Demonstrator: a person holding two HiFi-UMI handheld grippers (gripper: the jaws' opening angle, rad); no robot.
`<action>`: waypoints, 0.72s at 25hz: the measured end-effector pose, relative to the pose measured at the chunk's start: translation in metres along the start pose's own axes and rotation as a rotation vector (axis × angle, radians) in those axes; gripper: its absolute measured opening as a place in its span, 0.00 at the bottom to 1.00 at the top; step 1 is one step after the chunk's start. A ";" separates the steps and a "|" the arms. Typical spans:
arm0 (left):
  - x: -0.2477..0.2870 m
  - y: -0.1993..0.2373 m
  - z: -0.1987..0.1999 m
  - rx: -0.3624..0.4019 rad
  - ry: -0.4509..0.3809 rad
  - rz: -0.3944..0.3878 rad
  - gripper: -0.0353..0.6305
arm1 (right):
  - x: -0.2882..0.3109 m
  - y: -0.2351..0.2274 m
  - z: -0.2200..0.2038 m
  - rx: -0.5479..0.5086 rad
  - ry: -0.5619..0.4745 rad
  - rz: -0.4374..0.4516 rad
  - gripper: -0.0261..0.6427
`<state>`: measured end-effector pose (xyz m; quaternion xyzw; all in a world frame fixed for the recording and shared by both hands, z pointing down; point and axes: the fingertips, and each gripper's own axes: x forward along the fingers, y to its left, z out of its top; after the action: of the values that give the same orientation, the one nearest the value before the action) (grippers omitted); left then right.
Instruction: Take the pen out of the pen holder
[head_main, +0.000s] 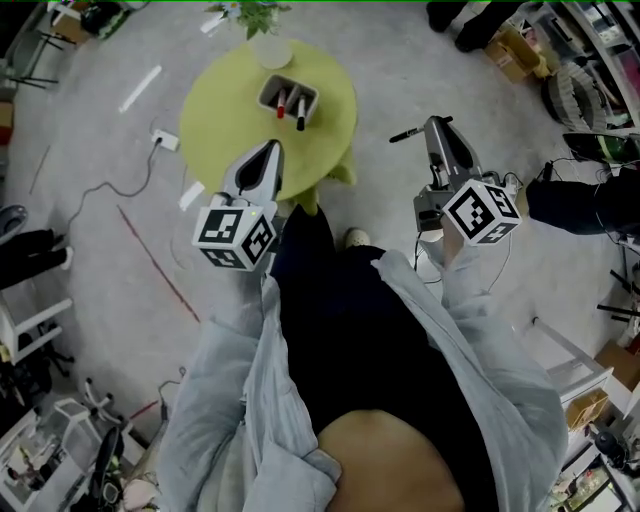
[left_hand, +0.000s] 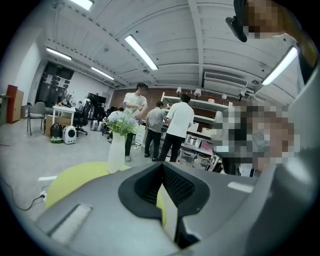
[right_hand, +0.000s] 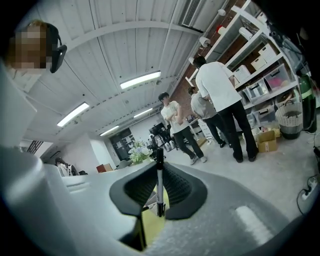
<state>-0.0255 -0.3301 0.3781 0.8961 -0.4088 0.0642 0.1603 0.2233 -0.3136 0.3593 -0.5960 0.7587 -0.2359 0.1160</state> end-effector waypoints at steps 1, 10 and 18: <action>-0.002 -0.005 -0.002 -0.001 -0.002 0.005 0.08 | -0.008 -0.004 -0.001 0.003 0.003 -0.003 0.09; -0.017 -0.033 -0.024 -0.012 -0.020 0.028 0.08 | -0.041 -0.015 -0.017 -0.029 0.037 0.009 0.09; -0.023 -0.044 -0.025 -0.001 -0.044 0.043 0.08 | -0.044 -0.003 -0.018 -0.051 0.040 0.057 0.09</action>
<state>-0.0072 -0.2782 0.3861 0.8883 -0.4313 0.0479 0.1503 0.2291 -0.2677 0.3716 -0.5722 0.7833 -0.2249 0.0925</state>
